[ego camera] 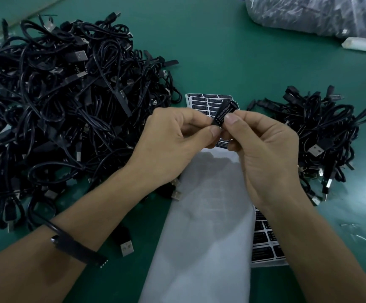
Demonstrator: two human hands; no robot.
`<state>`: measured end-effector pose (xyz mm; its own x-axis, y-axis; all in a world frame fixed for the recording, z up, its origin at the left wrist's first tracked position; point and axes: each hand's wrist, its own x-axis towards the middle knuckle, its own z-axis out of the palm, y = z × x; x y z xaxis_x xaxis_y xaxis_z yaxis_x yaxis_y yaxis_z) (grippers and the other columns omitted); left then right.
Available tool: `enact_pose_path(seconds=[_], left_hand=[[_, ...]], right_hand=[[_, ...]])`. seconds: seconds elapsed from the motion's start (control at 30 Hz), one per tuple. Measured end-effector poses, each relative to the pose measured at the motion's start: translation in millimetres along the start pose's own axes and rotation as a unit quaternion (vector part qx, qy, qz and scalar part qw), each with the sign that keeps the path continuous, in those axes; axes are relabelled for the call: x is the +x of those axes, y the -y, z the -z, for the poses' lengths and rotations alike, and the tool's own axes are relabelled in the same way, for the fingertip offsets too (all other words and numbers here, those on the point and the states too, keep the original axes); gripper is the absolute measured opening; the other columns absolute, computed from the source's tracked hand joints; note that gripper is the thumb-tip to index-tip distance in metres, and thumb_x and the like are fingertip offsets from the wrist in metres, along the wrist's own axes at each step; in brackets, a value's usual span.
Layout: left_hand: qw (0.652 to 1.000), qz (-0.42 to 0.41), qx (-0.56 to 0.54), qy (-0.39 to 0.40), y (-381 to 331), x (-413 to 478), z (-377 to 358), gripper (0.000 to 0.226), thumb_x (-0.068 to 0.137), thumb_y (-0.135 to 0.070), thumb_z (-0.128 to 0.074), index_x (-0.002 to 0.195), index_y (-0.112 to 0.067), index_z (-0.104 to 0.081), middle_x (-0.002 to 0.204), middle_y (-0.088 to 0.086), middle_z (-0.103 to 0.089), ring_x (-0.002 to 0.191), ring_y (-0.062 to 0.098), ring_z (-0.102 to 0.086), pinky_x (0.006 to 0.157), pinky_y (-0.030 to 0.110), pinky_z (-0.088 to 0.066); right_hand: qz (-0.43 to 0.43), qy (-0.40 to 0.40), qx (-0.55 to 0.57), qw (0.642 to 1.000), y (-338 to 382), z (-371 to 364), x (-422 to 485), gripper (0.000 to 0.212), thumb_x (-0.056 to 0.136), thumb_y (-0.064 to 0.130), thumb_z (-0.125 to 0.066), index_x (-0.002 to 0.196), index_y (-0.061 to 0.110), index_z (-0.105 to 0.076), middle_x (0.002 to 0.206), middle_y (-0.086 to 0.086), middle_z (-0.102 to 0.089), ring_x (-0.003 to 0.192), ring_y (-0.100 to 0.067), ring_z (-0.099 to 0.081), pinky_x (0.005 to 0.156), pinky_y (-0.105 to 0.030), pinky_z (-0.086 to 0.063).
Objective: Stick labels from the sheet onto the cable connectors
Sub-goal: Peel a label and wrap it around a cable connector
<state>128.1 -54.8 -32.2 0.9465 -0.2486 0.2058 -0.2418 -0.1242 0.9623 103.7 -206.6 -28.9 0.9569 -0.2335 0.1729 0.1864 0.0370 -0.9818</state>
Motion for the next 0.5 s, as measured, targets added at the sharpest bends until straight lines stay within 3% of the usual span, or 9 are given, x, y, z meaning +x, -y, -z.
enact_pose_path(seconds=[0.17, 0.5], left_hand=[[0.999, 0.014, -0.047, 0.025, -2.2, 0.5, 1.1, 0.012, 0.09, -0.003, -0.071, 0.091, -0.014, -0.075, 0.082, 0.003, -0.079, 0.078, 0.016, -0.076, 0.074, 0.022, -0.06], [0.998, 0.014, -0.057, 0.021, 0.7, 0.8, 0.9, 0.01, 0.091, -0.004, -0.07, 0.091, -0.013, -0.074, 0.082, 0.004, -0.079, 0.078, 0.018, -0.077, 0.076, 0.026, -0.062]], right_hand=[[0.031, 0.005, -0.03, 0.999, 4.1, -1.0, -1.0, 0.02, 0.091, 0.008, -0.07, 0.078, 0.022, -0.075, 0.068, 0.008, -0.072, 0.063, -0.001, -0.064, 0.062, -0.014, -0.049], [0.069, 0.022, -0.052, 0.996, 5.2, -1.7, -2.5, 0.021, 0.092, 0.001, -0.067, 0.078, 0.017, -0.072, 0.063, 0.013, -0.07, 0.058, 0.002, -0.062, 0.061, -0.011, -0.049]])
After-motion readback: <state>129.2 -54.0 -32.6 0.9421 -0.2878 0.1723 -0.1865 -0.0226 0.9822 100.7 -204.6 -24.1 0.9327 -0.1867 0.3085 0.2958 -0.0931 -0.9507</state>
